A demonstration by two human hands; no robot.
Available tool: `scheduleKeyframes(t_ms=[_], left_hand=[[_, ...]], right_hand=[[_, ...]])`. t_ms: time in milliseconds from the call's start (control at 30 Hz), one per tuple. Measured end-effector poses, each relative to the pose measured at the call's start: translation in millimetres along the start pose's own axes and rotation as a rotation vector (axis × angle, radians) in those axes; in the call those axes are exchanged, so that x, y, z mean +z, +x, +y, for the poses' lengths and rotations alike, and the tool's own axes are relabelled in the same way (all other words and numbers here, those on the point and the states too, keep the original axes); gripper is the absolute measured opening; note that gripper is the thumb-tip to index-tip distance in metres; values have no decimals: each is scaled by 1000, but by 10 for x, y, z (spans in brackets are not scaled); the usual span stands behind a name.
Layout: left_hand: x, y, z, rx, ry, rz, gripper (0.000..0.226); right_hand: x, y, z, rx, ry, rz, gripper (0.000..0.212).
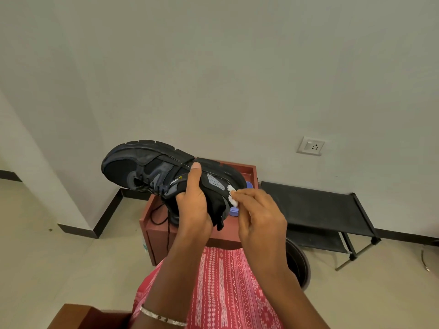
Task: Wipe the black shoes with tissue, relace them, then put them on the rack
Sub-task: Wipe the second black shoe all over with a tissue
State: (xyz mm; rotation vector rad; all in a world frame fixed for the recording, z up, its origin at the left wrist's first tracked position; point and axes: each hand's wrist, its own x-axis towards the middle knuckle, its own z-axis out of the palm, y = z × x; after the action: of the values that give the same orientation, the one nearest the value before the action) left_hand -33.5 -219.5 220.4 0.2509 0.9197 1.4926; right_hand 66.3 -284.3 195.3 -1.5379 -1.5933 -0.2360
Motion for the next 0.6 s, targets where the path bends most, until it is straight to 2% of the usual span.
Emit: scheduleKeyframes(t_ms=[133,233,300,500,600], left_hand=[[0,-8,-44,-26,22,-98,33],[-16,-35,-84,-16,32,-131,30],[-25,-29,-83,-4,11,-140,30],[-22,90,13,10,-27,-24,26],[-16,84,-23,-47,-2,-27,29]], right_hand=[[28,273,-105,-58,13,46,21],[75,431,-82,-147,14,34,34],[84,465,1,-189,16,36,33],[72,112,242,-172,55,100,27],[52,131,284,-156,36,111,27]])
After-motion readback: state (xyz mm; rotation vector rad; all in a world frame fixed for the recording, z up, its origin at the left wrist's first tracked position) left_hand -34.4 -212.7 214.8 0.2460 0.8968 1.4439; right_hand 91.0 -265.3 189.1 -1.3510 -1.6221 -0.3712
